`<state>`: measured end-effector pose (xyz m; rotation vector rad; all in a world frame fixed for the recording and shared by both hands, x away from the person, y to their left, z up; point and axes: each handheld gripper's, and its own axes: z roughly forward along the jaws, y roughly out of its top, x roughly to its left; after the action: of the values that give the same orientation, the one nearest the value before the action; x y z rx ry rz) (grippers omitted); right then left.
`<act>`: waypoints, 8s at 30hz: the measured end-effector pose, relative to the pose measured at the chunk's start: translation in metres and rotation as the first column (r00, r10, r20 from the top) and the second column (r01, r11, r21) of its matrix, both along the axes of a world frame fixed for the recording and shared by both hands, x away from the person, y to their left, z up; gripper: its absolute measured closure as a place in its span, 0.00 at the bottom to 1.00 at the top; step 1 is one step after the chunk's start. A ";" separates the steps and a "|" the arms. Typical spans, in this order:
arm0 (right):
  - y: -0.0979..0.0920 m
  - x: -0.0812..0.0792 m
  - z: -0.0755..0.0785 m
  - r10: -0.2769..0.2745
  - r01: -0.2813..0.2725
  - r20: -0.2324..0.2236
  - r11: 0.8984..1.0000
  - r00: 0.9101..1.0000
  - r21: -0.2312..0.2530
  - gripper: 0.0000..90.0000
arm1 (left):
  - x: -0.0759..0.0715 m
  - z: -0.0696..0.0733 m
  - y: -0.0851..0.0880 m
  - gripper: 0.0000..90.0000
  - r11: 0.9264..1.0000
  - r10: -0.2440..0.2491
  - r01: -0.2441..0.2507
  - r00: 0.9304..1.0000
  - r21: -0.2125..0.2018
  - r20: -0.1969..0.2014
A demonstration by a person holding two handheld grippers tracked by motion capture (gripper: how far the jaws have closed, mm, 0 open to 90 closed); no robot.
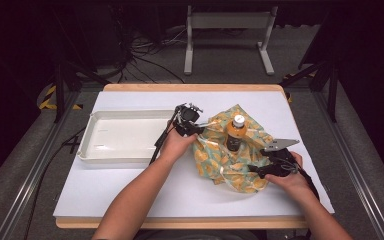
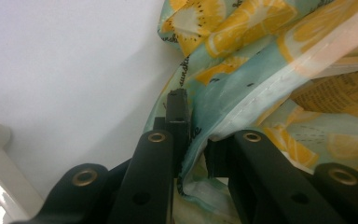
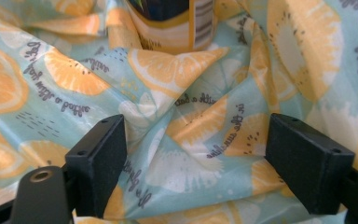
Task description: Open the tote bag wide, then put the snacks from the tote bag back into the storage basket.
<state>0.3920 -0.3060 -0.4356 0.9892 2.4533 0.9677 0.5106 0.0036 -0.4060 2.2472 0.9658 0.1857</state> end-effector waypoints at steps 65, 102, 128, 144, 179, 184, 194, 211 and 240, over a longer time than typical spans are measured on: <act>-0.015 -0.031 0.037 0.034 -0.114 0.253 0.945 0.967 0.307 0.20 | -0.059 0.070 0.037 0.41 0.869 -0.186 0.293 0.940 -0.399 0.285; -0.024 -0.046 0.046 0.015 -0.117 0.296 0.936 0.955 0.332 0.21 | -0.040 0.068 -0.049 0.41 0.842 -0.280 0.382 0.913 -0.382 0.295; -0.020 -0.044 0.042 0.034 -0.127 0.284 0.939 0.958 0.318 0.22 | -0.046 0.060 -0.057 0.65 0.876 -0.287 0.394 0.889 -0.279 0.356; -0.019 -0.045 0.041 0.036 -0.129 0.283 0.940 0.958 0.316 0.23 | -0.053 0.072 -0.056 0.65 0.869 -0.295 0.407 0.882 -0.281 0.366; -0.016 -0.048 0.040 0.050 -0.140 0.283 0.941 0.958 0.308 0.23 | -0.074 0.138 -0.044 0.65 0.806 -0.341 0.507 0.819 -0.305 0.462; -0.017 -0.048 0.040 0.044 -0.136 0.292 0.944 0.955 0.302 0.23 | -0.075 0.144 -0.039 0.65 0.800 -0.349 0.515 0.817 -0.308 0.459; -0.018 -0.047 0.039 0.039 -0.129 0.290 0.945 0.956 0.299 0.23 | -0.076 0.153 -0.021 0.65 0.801 -0.335 0.507 0.821 -0.319 0.462; -0.017 -0.047 0.038 0.045 -0.133 0.279 0.943 0.959 0.304 0.22 | -0.084 0.161 0.026 0.65 0.812 -0.323 0.495 0.822 -0.308 0.469; -0.018 -0.046 0.036 0.041 -0.128 0.269 0.942 0.962 0.312 0.22 | -0.095 0.163 0.105 0.65 0.858 -0.223 0.399 0.856 -0.323 0.465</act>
<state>0.3462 -0.3239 -0.3999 0.7939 2.1747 1.4702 0.4156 0.1086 -0.2434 1.8339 0.3489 0.2692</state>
